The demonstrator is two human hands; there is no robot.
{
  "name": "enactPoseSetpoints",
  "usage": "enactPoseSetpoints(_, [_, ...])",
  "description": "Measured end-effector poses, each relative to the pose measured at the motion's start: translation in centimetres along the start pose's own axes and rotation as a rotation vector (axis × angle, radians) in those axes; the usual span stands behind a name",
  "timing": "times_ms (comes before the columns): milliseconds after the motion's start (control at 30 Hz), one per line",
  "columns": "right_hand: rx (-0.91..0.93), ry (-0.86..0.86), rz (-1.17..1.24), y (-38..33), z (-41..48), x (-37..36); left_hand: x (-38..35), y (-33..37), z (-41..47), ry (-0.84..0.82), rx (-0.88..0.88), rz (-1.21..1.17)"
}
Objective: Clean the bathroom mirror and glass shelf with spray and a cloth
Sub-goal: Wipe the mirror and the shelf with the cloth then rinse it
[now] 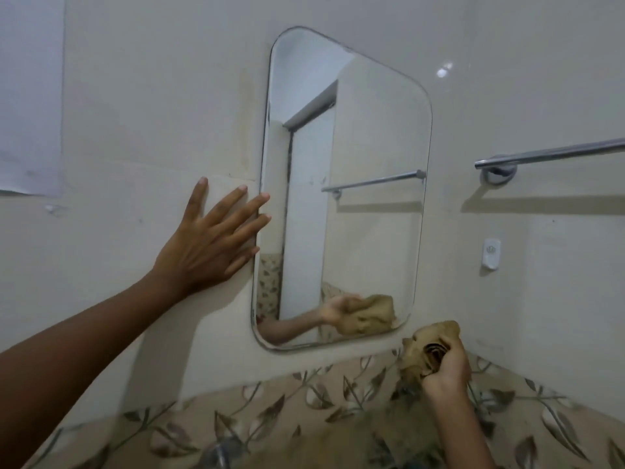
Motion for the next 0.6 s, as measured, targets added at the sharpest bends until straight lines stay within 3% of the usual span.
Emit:
enactPoseSetpoints(33, [-0.101, -0.020, 0.104, 0.1, -1.1, 0.2, -0.1, 0.0, 0.1, -0.025, -0.007, -0.008])
enactPoseSetpoints(133, [-0.173, -0.110, 0.270, -0.2, -3.7, 1.3, 0.1, -0.1, 0.0, -0.085, -0.013, -0.116])
enactPoseSetpoints(367, [-0.392, -0.198, -0.045, 0.6, -12.3, 2.5, 6.2, -1.2, -6.0, -0.136, 0.288, -0.634])
enactPoseSetpoints(500, [-0.561, -0.315, -0.224, 4.3, -16.0, 1.9, 9.5, -3.6, -16.3, -0.243, 0.629, -0.949])
enactPoseSetpoints(600, [-0.416, -0.369, -0.238, 5.9, -17.4, -0.6, 11.4, -4.6, -24.2, -0.314, 0.830, -1.017])
Point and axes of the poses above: each hand's wrist, its own z-axis towards the middle knuckle, its own x-axis out of the back of the hand, y = z × x, the point moved 9 cm from there along z, towards the middle knuckle, and after that the axes turned 14 degrees about x, right-handed, at the moved point
